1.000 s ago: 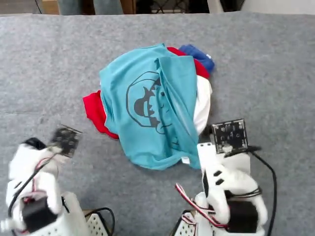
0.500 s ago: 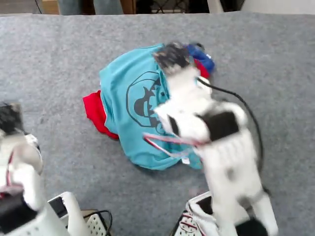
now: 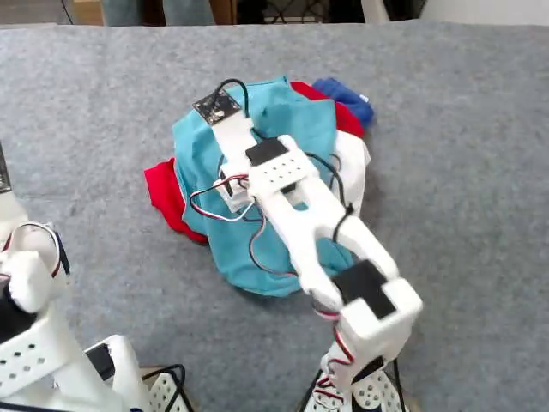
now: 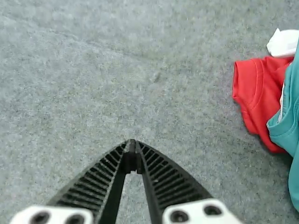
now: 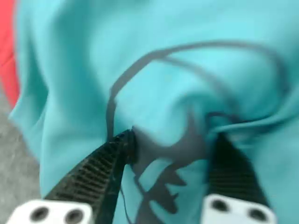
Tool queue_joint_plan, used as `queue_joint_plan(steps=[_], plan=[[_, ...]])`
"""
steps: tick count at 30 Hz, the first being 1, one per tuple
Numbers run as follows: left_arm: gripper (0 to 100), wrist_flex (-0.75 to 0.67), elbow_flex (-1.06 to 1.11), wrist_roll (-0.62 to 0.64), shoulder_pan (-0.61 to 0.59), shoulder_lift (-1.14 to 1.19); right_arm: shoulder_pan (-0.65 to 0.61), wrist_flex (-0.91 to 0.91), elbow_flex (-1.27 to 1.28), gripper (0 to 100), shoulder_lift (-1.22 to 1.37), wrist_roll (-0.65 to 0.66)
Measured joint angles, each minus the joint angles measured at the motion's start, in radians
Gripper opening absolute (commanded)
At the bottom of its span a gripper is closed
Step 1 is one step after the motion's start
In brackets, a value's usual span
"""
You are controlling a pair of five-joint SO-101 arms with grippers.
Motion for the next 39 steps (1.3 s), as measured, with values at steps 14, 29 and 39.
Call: queue_joint_plan(steps=[14, 29, 39], plan=[[3, 0.0, 0.023, 0.0, 0.0, 0.008, 0.11, 0.422, -0.273, 1.4, -0.112, 0.098], [3, 0.0, 0.023, -0.061, 0.012, 0.011, 0.405, 0.594, -0.453, 1.5, -0.477, 0.256], [17, 0.0, 0.023, -0.064, 0.13, 0.011, 0.446, 0.635, -0.42, 37.4, -0.482, 0.213]])
